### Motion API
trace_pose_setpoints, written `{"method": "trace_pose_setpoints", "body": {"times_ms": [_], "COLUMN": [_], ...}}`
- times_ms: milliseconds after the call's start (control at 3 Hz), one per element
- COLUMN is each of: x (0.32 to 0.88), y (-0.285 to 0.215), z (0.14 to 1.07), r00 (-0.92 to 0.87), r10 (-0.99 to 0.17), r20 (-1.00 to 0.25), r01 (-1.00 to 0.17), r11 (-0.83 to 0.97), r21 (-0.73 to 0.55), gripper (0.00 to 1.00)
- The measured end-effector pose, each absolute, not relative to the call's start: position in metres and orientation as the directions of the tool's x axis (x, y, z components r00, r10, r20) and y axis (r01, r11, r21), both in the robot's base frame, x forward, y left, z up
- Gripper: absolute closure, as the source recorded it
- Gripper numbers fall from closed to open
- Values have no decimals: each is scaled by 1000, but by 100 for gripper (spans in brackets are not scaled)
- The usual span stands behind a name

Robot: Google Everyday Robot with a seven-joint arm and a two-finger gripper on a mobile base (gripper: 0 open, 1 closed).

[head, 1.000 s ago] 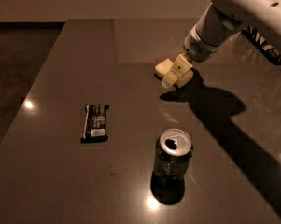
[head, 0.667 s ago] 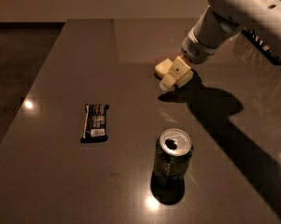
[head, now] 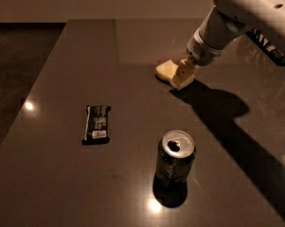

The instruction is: Move sponge near green can

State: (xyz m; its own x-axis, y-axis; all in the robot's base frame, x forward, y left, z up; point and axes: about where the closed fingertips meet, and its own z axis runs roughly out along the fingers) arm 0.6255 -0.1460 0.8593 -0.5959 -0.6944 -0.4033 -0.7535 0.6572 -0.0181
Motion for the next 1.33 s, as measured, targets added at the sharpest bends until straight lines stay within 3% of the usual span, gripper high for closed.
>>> {"method": "trace_pose_setpoints", "body": {"times_ms": [667, 1000, 1333], "x": [608, 578, 537], "y": [-147, -142, -131], "z": [873, 884, 897], "r00": [-576, -552, -514], "r10": [-717, -728, -736], "r20": [-393, -405, -441], "r01": [-771, -789, -820], "r11": [636, 613, 573], "r21": [-29, -26, 1], "gripper": [86, 100, 100]}}
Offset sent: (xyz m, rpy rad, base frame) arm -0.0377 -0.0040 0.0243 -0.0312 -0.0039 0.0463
